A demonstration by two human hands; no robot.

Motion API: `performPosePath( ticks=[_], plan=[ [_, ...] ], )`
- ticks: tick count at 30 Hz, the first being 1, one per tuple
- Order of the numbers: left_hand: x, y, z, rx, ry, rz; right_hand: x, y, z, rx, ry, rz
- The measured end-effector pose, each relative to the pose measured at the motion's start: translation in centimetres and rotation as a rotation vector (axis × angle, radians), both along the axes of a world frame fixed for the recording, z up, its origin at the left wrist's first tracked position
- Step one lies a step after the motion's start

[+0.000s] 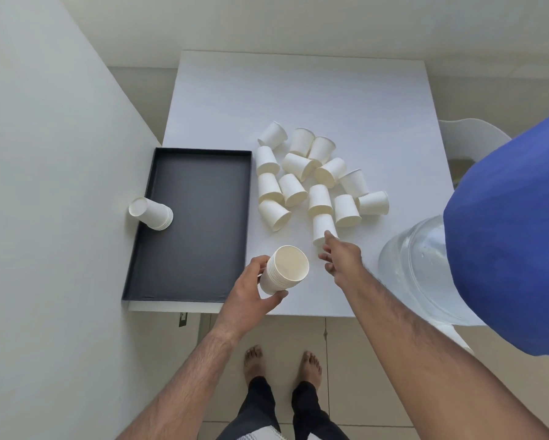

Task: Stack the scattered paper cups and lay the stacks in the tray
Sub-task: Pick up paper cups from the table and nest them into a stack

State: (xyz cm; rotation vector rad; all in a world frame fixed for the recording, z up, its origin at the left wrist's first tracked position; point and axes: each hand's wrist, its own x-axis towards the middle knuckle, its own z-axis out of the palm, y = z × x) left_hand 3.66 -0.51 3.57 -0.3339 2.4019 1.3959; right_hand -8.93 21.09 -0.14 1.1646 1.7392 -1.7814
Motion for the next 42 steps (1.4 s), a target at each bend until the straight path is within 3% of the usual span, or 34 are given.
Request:
performPosePath(
  ticks=[7, 28, 33, 42],
  plan=[
    [-0.3, -1.1, -0.1, -0.027, 0.007, 0.014, -1.3, -0.8, -0.8, -0.026, -0.106, -0.059],
    [1.4, -2.0, 0.2, -0.049, 0.007, 0.026, -1.7, -0.7, 0.8, -0.039, -0.133, -0.179],
    [1.9, -2.0, 0.2, -0.040, 0.013, 0.042, -0.2, -1.5, 3.3, -0.022, 0.037, -0.059],
    [1.8, -1.6, 0.6, -0.055, 0.013, 0.029, 4.6, -0.9, 10.5, 0.227, 0.631, 0.484]
  ],
)
